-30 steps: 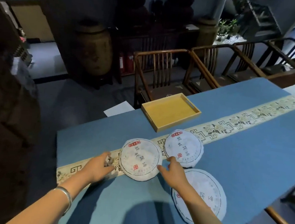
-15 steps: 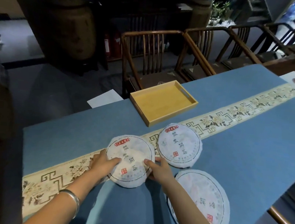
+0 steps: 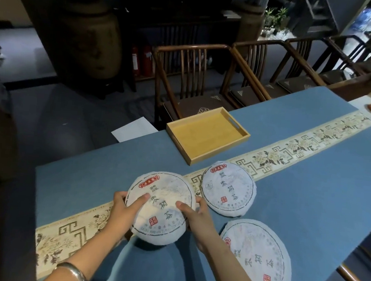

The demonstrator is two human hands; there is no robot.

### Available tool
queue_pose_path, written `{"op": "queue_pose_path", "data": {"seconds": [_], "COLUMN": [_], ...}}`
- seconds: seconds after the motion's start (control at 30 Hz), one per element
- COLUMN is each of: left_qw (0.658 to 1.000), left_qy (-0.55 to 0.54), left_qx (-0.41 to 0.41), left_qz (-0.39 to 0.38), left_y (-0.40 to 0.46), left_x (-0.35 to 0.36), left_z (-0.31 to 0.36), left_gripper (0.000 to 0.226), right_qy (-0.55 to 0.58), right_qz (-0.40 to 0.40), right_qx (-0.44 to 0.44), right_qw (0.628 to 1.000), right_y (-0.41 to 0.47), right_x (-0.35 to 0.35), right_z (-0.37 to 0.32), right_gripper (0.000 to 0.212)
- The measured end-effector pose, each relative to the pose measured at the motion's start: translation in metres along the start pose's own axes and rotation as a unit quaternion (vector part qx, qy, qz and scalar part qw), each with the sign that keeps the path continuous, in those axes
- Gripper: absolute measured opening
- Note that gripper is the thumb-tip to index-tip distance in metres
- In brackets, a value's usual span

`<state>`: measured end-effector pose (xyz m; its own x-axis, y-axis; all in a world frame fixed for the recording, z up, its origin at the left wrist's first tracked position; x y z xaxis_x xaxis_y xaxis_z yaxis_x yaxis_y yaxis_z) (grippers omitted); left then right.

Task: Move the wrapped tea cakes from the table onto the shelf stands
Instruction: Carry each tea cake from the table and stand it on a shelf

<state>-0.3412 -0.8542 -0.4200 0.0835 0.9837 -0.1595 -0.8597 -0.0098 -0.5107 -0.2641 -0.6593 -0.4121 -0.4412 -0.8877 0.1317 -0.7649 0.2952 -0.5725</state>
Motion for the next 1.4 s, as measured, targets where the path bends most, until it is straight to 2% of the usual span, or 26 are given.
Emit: {"op": "queue_pose_path", "data": {"seconds": [0.13, 0.27, 0.37, 0.47, 0.6, 0.7, 0.77, 0.83, 0.9, 1.1, 1.27, 1.3, 1.4], "left_qw": [0.997, 0.989, 0.979, 0.971, 0.956, 0.937, 0.912, 0.878, 0.85, 0.785, 0.704, 0.692, 0.668], "left_qy": [-0.08, -0.137, -0.171, -0.191, -0.221, -0.261, -0.315, -0.355, -0.365, -0.394, -0.453, -0.451, -0.433], "left_qx": [0.019, 0.061, 0.108, 0.139, 0.158, 0.195, 0.233, 0.28, 0.315, 0.371, 0.412, 0.422, 0.448], "left_qz": [0.011, -0.009, -0.009, 0.033, 0.109, 0.122, 0.117, 0.161, 0.214, 0.301, 0.36, 0.373, 0.407], "left_y": [-0.028, -0.063, -0.102, -0.151, -0.228, -0.278, -0.303, -0.323, -0.343, -0.406, -0.461, -0.474, -0.513], "left_x": [-0.029, -0.075, -0.121, -0.172, -0.227, -0.25, -0.262, -0.282, -0.307, -0.38, -0.443, -0.457, -0.497], "left_z": [0.045, 0.097, 0.138, 0.163, 0.165, 0.157, 0.152, 0.143, 0.131, 0.094, 0.071, 0.066, 0.049], "left_gripper": [0.053, 0.053, 0.046, 0.04, 0.041, 0.059, 0.071, 0.076, 0.077, 0.08, 0.086, 0.087, 0.085], "right_qy": [0.039, 0.057, 0.107, 0.15, 0.172, 0.156, 0.141, 0.123, 0.103, 0.02, 0.005, 0.001, -0.034], "right_qz": [-0.022, -0.089, -0.131, -0.17, -0.2, -0.241, -0.277, -0.332, -0.383, -0.504, -0.487, -0.493, -0.556], "right_qx": [-0.046, -0.113, -0.148, -0.186, -0.245, -0.293, -0.311, -0.308, -0.302, -0.262, -0.267, -0.28, -0.302], "right_qw": [0.998, 0.988, 0.974, 0.956, 0.933, 0.912, 0.898, 0.883, 0.867, 0.823, 0.831, 0.824, 0.774], "right_y": [-0.028, -0.069, -0.108, -0.149, -0.204, -0.247, -0.277, -0.306, -0.333, -0.402, -0.447, -0.462, -0.519], "right_x": [0.029, 0.064, 0.1, 0.142, 0.202, 0.25, 0.281, 0.306, 0.327, 0.379, 0.424, 0.435, 0.473], "right_z": [-0.039, -0.08, -0.107, -0.131, -0.15, -0.151, -0.14, -0.123, -0.107, -0.083, -0.086, -0.084, -0.062], "right_gripper": [0.048, 0.052, 0.057, 0.056, 0.054, 0.052, 0.056, 0.056, 0.053, 0.05, 0.03, 0.035, 0.077]}}
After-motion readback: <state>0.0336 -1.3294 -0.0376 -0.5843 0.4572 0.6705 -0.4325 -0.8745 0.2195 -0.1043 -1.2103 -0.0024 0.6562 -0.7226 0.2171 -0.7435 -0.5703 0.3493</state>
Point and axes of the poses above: each hand's wrist, its own y-axis towards the middle knuckle, its own x-axis out of the palm, z = x × y, the point moved 3 cm from there along y, towards the middle knuckle, and after that the axes turned 1 degree about z, right-handed, at the moved point
